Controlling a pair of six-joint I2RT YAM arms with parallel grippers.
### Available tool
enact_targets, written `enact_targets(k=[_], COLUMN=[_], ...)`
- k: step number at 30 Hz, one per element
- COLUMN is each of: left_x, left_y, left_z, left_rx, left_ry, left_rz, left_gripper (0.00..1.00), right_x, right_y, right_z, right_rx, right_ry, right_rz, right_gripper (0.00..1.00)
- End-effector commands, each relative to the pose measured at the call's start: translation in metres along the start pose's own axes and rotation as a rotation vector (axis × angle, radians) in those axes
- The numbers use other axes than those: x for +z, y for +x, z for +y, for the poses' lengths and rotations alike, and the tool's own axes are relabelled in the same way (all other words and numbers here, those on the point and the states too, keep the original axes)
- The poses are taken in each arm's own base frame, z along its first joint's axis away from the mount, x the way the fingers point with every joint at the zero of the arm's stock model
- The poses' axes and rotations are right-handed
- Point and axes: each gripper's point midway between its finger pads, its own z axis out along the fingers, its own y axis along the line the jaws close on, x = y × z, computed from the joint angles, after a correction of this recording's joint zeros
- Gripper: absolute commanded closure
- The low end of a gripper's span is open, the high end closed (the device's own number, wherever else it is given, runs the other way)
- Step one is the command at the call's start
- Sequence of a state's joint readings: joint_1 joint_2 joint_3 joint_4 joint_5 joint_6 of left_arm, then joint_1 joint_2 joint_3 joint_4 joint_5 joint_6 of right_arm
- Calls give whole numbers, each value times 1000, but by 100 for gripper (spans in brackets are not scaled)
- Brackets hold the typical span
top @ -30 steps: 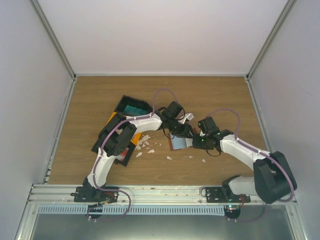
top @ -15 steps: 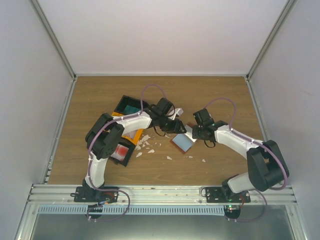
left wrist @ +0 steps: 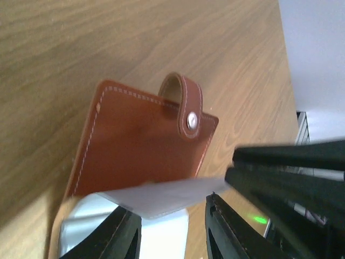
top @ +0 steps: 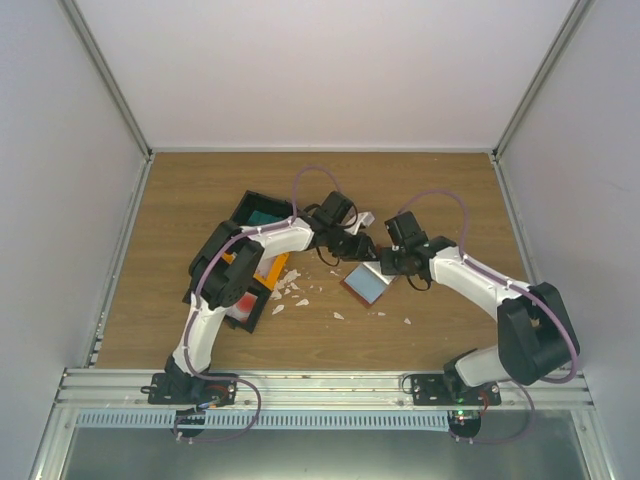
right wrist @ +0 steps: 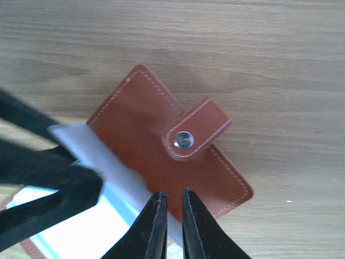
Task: Put the credit cards into the card holder
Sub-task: Open the card holder at the center of the board.
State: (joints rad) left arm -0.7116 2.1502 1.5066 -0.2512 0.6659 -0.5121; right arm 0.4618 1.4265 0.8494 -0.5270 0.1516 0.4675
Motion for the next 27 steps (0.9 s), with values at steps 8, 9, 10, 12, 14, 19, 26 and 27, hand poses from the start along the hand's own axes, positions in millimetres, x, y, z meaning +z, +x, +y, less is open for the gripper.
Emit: enact_targets(k=[8, 9, 10, 12, 14, 19, 26, 27], left_x=[31, 31, 31, 31, 29, 11, -59, -70], left_y=[-8, -9, -10, -11, -12, -22, -31, -29], left_z=[15, 14, 15, 15, 14, 6, 10, 14], left_rx=[-33, -31, -31, -28, -22, 1, 15, 9], left_ry=[11, 12, 11, 10, 8, -3, -178, -223], left_rz=[35, 34, 32, 32, 32, 2, -123, -144], left_gripper=[64, 64, 64, 64, 64, 63, 57, 57], right_x=[15, 22, 26, 29, 29, 35, 35, 33], right_y=[18, 22, 25, 27, 26, 34, 87, 93], right_z=[38, 32, 29, 25, 25, 37, 44, 43], right_rx=[-149, -146, -145, -154, -175, -183, -76, -47], right_ry=[-204, -170, -147, -128, -130, -174, -172, -157], right_rz=[77, 101, 117, 117, 108, 146, 259, 266], right_gripper=[74, 73, 72, 70, 66, 58, 37, 35])
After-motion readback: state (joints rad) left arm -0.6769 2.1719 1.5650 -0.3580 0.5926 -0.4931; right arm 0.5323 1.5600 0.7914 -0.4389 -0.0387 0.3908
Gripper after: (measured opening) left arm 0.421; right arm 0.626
